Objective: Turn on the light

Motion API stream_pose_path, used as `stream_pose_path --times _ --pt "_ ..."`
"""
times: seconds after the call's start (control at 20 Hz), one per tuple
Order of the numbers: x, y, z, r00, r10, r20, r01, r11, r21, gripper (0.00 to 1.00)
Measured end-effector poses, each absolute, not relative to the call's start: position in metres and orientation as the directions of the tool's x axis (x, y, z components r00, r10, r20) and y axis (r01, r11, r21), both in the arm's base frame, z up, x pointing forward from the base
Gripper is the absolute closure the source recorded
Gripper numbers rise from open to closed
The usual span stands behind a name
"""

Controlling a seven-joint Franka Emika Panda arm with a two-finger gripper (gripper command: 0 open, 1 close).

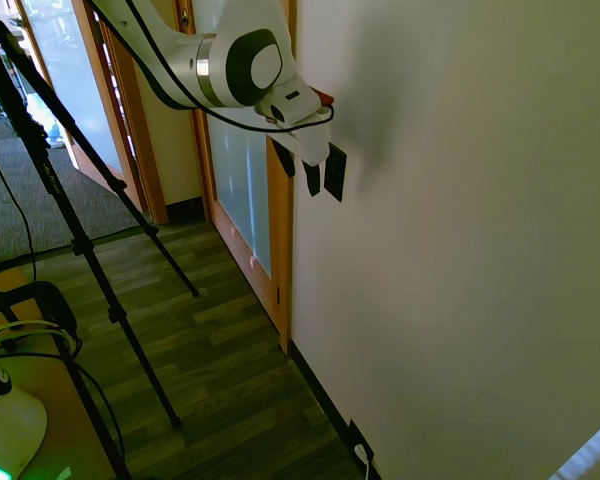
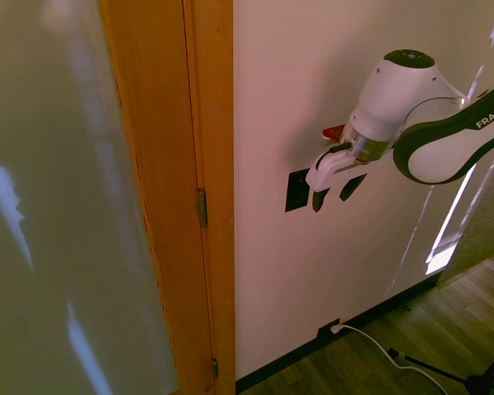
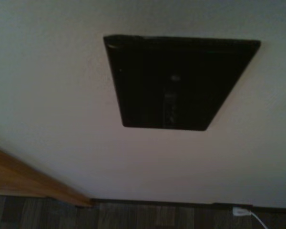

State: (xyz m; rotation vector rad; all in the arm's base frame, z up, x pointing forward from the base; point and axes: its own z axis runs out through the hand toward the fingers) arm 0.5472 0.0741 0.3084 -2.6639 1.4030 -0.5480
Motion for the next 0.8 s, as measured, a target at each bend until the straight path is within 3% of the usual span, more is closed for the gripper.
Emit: stream_pose_path --times 0.75,0.8 --pt "0.592 0.080 0.274 0.437 -0.843 0.313 -0.789 -0.526 -0.317 0.00" --pt "0.594 0.079 0.273 0.435 -0.844 0.314 -0.789 -0.525 -0.318 1.00"
